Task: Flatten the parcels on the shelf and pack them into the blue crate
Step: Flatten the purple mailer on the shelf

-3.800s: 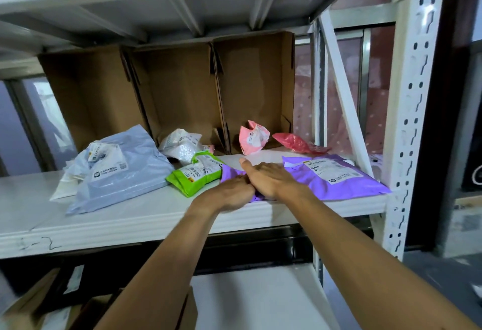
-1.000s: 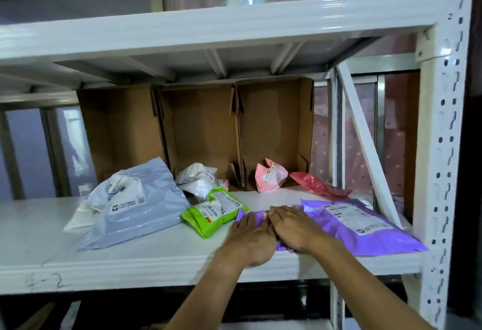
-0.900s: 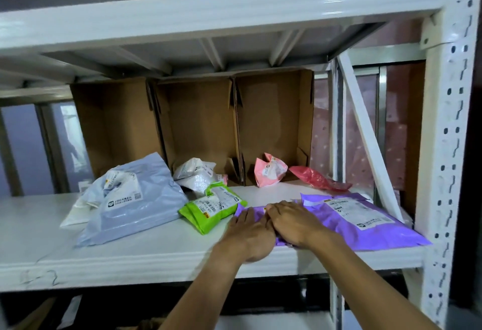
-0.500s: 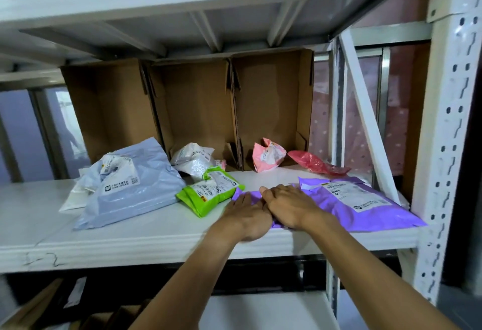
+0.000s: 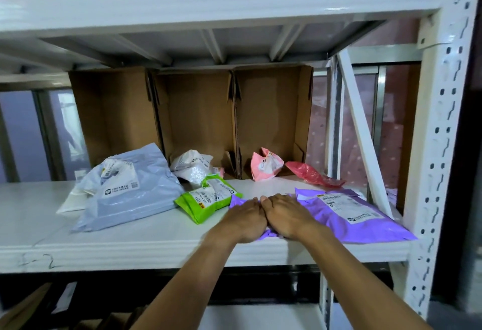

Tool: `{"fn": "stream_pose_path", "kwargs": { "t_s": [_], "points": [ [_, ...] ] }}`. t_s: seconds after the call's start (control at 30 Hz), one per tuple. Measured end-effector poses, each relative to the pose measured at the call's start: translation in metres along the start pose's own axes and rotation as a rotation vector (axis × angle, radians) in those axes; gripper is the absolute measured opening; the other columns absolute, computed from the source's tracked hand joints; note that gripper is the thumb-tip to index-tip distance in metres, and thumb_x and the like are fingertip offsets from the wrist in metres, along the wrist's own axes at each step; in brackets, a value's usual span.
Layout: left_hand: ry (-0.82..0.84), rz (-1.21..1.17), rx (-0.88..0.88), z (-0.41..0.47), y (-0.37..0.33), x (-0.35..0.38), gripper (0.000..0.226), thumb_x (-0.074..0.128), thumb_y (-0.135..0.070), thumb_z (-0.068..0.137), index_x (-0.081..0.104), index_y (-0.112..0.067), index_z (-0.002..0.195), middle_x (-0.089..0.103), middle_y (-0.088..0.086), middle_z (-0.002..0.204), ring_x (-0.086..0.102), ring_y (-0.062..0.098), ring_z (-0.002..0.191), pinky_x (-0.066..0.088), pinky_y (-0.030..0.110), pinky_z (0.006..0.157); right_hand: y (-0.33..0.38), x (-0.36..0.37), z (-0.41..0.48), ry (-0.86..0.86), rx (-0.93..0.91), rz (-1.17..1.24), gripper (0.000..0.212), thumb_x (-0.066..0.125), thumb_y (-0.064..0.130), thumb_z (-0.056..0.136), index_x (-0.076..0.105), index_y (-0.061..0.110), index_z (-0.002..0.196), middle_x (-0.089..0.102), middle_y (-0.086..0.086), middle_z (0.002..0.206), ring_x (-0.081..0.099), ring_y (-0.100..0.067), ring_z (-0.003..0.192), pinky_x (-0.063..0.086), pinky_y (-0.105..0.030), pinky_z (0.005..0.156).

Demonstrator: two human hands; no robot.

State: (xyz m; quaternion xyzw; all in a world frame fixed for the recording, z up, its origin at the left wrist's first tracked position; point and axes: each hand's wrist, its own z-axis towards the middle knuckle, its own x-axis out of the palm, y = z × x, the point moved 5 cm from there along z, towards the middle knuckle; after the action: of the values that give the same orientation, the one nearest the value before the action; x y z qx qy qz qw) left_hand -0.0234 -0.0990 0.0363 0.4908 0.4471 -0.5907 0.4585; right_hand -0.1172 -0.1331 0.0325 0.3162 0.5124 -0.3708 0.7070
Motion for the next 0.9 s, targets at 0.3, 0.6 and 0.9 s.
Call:
{"fn": "stream_pose_path", "kwargs": {
  "t_s": [0.3, 0.6, 0.9],
  "points": [
    [0.035, 0.032, 0.036, 0.009, 0.005, 0.007, 0.048, 0.034, -0.024, 0.106, 0.036, -0.002, 0.149, 0.04, 0.017, 0.152, 0.038, 0.031, 0.137, 0.036, 0.04, 0.109, 0.001, 0.002, 0.001, 0.031, -0.025, -0.058, 0.034, 0.027, 0.016, 0.104, 0.044, 0.007, 0.132, 0.055, -0.018, 0.133, 0.045, -0.033, 0.127, 0.029, -0.051, 0.113],
    [0.086, -0.001, -0.032, 0.004, 0.031, 0.013, 0.052, 0.019, -0.018, 0.107, 0.017, -0.008, 0.158, 0.009, 0.006, 0.168, 0.004, 0.027, 0.155, 0.008, 0.041, 0.125, 0.003, 0.002, -0.004, 0.039, -0.041, -0.179, 0.035, 0.042, 0.011, 0.098, 0.052, -0.002, 0.129, 0.047, -0.019, 0.142, 0.039, -0.033, 0.134, 0.028, -0.048, 0.115],
    [0.016, -0.098, -0.102, 0.0, 0.038, 0.013, 0.052, 0.019, -0.03, 0.108, 0.024, -0.014, 0.158, 0.019, 0.008, 0.166, 0.013, 0.024, 0.154, 0.017, 0.039, 0.123, 0.01, -0.01, -0.011, 0.13, 0.025, -0.148, 0.038, 0.045, 0.014, 0.098, 0.05, -0.002, 0.132, 0.046, -0.021, 0.139, 0.038, -0.037, 0.133, 0.026, -0.044, 0.114]
  ]
}}
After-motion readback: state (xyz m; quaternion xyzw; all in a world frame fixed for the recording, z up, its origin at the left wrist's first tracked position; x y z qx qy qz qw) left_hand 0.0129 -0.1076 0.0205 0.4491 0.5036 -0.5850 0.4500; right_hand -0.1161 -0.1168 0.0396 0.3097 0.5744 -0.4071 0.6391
